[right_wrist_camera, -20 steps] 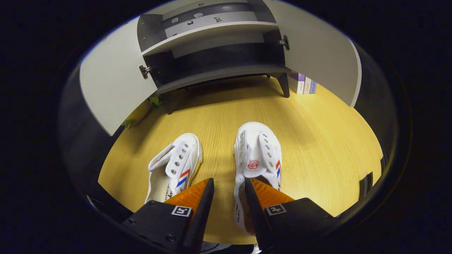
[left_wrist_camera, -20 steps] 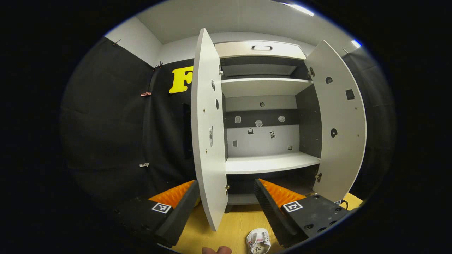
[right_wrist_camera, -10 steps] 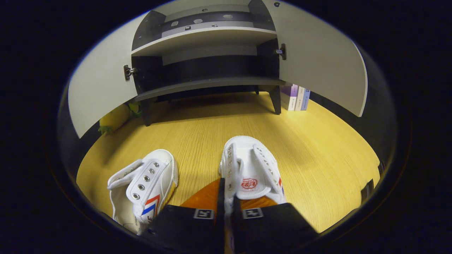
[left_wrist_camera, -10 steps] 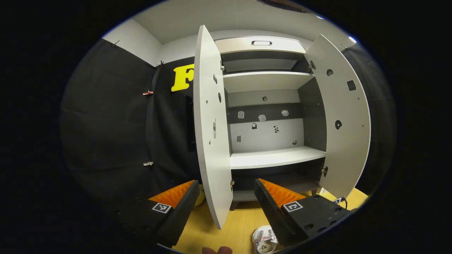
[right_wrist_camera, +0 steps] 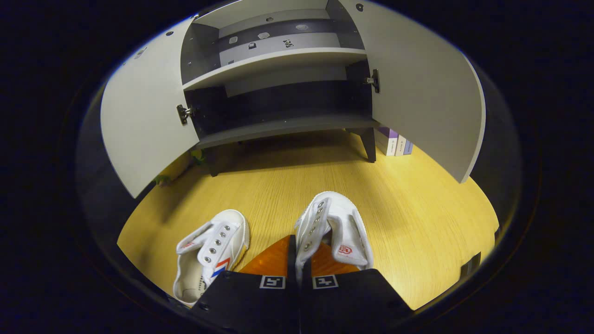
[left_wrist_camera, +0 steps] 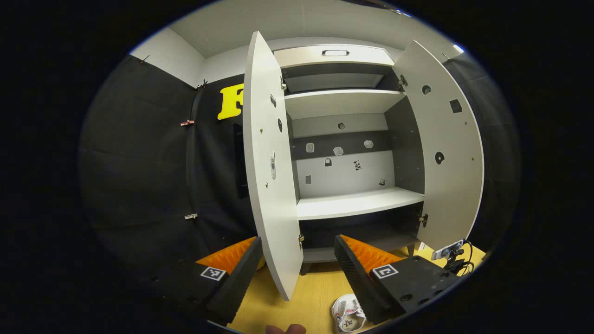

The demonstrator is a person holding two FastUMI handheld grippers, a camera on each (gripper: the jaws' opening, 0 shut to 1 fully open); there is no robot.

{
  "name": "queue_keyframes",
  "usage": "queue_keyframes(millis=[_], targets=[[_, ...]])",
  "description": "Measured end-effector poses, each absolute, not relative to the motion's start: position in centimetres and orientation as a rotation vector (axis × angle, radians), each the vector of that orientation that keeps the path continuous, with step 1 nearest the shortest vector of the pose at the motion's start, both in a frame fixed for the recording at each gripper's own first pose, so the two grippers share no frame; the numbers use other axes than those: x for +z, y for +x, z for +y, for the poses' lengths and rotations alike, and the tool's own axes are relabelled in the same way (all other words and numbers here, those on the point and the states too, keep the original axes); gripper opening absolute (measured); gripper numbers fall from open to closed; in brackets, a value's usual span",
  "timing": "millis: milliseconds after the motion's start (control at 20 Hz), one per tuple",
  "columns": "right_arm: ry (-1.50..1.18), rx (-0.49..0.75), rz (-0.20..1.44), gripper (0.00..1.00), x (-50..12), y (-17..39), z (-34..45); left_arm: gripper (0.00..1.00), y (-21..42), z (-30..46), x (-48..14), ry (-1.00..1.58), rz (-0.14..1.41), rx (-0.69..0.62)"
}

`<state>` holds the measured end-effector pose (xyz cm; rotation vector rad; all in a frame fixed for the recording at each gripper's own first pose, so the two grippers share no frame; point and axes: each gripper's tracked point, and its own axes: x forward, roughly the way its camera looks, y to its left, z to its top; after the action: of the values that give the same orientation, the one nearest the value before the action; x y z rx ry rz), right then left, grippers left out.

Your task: Grab one shoe with the right hand and put it into the shoe cabinet, grab the other shoe with the left hand and put it into the shoe cabinet; then close the right door with the right hand and the left door with the left hand.

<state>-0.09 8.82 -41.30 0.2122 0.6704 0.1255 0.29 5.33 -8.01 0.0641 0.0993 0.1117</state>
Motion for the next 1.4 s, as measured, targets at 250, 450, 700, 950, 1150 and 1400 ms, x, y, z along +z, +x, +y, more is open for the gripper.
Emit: queue_keyframes(millis=[250, 450, 700, 950, 1150, 1400], targets=[[0.190, 0.164, 0.583, 0.07, -29.9, 1.6, 8.0, 0.98, 0.2, 4.5, -6.9, 0.038, 0.091, 0.082], [0.162, 0.151, 0.518, 0.06, -20.7, 3.9, 7.2, 0.98, 0.3, 4.6, -6.6, 0.028, 0.105, 0.067], [0.175, 0.168, 0.493, 0.06, -13.0, 8.8, 7.2, 0.98, 0.4, 4.2, -6.2, 0.025, 0.096, 0.040], [0.131, 0.177, 0.473, 0.06, -10.2, 17.4, 7.2, 0.98, 0.5, 3.5, -5.8, 0.011, 0.084, 0.011], [0.112, 0.177, 0.472, 0.06, -9.4, 25.2, 7.7, 0.98, 0.5, 2.9, -5.8, -0.012, 0.086, -0.008], [0.071, 0.196, 0.500, 0.06, -11.1, 33.3, 9.2, 0.98, 1.1, 3.4, -5.8, -0.026, 0.078, -0.009]])
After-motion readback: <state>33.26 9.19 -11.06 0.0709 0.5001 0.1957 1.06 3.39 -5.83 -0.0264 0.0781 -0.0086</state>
